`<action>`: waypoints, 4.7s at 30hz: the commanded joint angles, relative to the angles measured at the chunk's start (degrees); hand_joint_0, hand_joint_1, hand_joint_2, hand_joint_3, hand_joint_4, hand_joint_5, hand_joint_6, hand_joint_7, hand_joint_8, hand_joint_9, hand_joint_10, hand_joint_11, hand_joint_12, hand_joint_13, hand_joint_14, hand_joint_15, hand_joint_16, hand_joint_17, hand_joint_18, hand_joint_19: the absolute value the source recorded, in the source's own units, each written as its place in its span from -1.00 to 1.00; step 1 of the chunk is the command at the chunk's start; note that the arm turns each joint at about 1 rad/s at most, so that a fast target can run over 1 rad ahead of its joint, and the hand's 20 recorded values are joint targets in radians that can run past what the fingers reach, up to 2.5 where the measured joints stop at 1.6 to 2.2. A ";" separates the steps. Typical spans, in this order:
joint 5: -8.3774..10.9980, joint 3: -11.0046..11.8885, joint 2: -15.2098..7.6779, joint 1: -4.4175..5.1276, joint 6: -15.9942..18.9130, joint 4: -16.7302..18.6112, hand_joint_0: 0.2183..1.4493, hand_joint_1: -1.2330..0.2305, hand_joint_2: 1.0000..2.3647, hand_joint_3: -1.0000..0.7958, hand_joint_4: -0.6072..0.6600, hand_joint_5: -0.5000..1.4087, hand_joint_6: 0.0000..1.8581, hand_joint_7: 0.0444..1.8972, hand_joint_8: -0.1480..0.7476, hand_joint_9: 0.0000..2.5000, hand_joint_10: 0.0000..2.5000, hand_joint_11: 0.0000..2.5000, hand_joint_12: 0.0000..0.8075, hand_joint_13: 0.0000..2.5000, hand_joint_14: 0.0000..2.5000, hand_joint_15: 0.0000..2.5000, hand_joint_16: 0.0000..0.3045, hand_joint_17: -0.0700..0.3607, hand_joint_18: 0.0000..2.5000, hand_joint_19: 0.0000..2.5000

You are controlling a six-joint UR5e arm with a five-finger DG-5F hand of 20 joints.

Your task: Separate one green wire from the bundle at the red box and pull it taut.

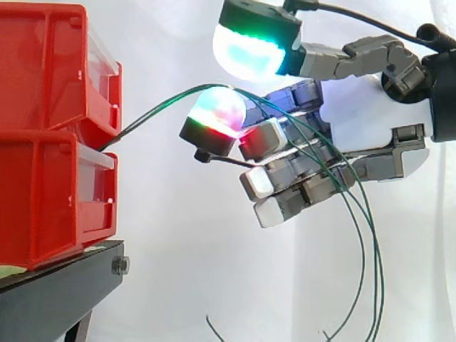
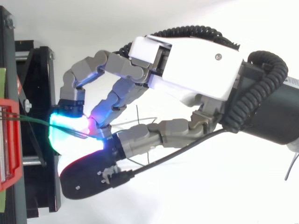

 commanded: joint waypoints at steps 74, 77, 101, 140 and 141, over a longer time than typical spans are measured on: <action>-1.85 1.38 0.01 -0.96 0.00 -1.22 -0.19 -0.45 -1.00 -0.44 0.01 -0.67 -0.01 0.03 -0.09 -0.10 -0.99 0.01 -0.07 -0.21 -0.98 -0.46 -0.69 -0.19 -0.29 -0.54; -1.85 1.38 0.10 -0.87 0.00 -1.22 -0.18 -0.45 -1.00 -0.44 0.01 -0.67 -0.01 0.03 -0.08 -0.10 -0.99 0.01 -0.08 -0.21 -0.98 -0.46 -0.70 -0.19 -0.29 -0.54; -1.76 -2.31 -0.08 -0.17 1.23 3.44 -0.61 -0.03 -1.00 -0.44 0.21 -0.69 -0.04 -0.08 0.03 -0.03 -0.99 0.03 0.01 0.23 -0.98 -0.08 -0.61 -0.05 -0.09 -0.48; -1.50 -2.40 0.01 0.18 1.23 3.79 -0.37 -0.11 -1.00 -0.42 0.15 -0.68 -0.05 0.01 -0.12 0.16 -0.88 0.40 -0.30 0.38 -0.41 0.04 -0.67 -0.14 -0.05 -0.36; -1.50 -2.40 0.01 0.18 1.23 3.79 -0.38 -0.11 -1.00 -0.43 0.15 -0.68 -0.05 0.01 -0.12 0.16 -0.87 0.39 -0.32 0.38 -0.38 0.03 -0.67 -0.14 -0.05 -0.36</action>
